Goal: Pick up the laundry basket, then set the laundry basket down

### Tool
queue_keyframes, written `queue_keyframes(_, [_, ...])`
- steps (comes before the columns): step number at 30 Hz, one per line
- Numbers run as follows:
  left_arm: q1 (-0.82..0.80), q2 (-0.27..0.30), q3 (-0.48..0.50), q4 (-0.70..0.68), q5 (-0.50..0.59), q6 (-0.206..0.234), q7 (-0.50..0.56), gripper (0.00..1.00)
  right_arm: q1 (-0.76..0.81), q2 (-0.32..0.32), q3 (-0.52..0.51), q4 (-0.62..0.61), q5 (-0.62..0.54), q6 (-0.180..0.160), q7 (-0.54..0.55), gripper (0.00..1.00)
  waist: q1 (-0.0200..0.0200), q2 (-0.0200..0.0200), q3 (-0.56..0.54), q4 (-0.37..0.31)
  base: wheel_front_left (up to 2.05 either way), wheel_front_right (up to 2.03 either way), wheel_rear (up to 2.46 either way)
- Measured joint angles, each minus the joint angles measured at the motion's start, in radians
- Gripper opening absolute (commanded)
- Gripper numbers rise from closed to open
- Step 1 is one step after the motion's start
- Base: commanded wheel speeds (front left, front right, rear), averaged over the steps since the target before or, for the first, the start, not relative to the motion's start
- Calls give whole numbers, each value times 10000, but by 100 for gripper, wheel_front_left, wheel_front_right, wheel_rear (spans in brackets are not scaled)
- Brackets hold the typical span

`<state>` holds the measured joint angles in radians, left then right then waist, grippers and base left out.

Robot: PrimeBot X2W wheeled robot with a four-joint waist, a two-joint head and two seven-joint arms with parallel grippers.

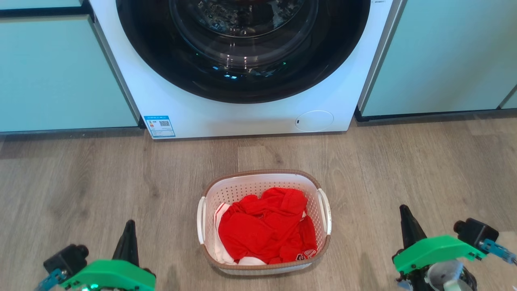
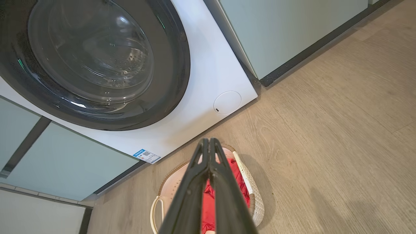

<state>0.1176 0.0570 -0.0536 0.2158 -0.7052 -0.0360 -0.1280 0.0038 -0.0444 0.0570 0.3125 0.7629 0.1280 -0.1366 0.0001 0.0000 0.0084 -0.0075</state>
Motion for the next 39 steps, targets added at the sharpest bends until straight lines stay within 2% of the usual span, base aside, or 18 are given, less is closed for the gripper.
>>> queue_keyframes(39, [-681,2,466,272,-4380,-437,1020,0,-207,-79,-700,-109,4136,0,1007,0,0,0,-25,36,0,0,0])
